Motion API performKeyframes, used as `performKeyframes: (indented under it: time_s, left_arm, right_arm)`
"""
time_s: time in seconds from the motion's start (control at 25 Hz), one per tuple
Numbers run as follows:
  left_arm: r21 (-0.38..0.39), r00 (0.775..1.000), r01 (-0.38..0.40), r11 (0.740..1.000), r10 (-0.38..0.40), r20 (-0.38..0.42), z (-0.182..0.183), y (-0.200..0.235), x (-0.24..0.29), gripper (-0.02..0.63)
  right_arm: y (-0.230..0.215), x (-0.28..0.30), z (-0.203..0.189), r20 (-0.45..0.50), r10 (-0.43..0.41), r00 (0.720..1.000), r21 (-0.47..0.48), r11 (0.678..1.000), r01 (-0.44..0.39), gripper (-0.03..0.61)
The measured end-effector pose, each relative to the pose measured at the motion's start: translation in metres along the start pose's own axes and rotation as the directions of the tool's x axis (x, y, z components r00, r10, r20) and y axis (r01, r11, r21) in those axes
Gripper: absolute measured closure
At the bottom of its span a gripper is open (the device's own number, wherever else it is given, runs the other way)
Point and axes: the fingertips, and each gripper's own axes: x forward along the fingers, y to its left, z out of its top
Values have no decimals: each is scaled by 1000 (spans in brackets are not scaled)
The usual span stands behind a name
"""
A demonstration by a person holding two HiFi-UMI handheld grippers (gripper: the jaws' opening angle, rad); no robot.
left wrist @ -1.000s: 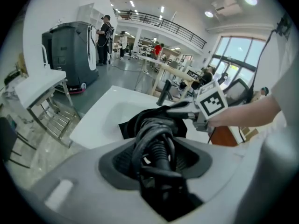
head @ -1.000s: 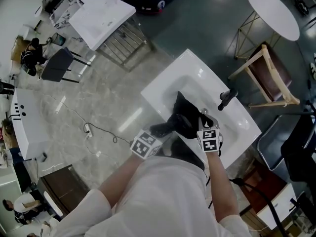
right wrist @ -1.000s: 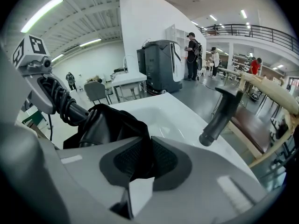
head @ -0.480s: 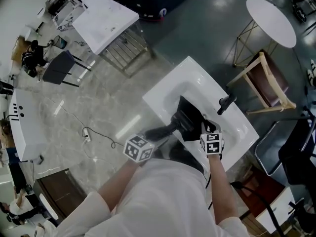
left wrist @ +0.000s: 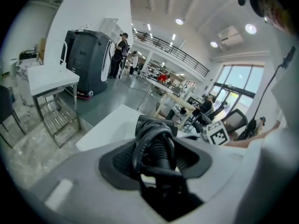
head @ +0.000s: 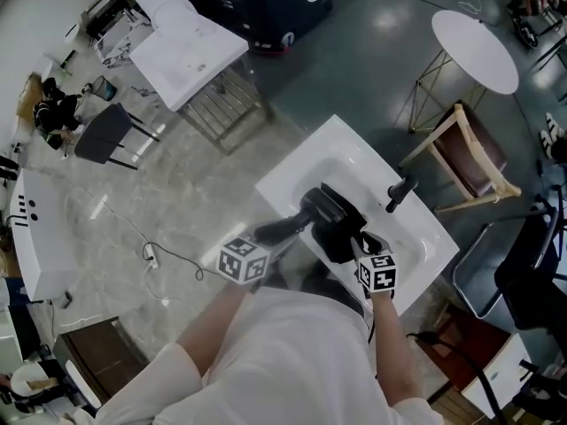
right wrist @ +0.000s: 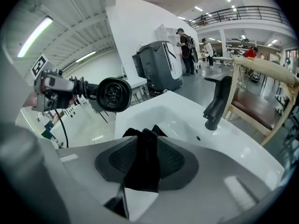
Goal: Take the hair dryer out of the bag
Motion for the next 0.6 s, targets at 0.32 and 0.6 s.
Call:
performKeyframes:
  time_s: [0.32,0.6]
  left_arm:
    - [33,995,90,995,-91,38,26,9,-18,405]
    - [68,976,208,976,-212,57,47,16,-37,405]
  right_arm:
    - [26,-35,14,96,-113,989,105,989,103,433]
    - [57,-70,17,159,-259,953,235,947,218,457]
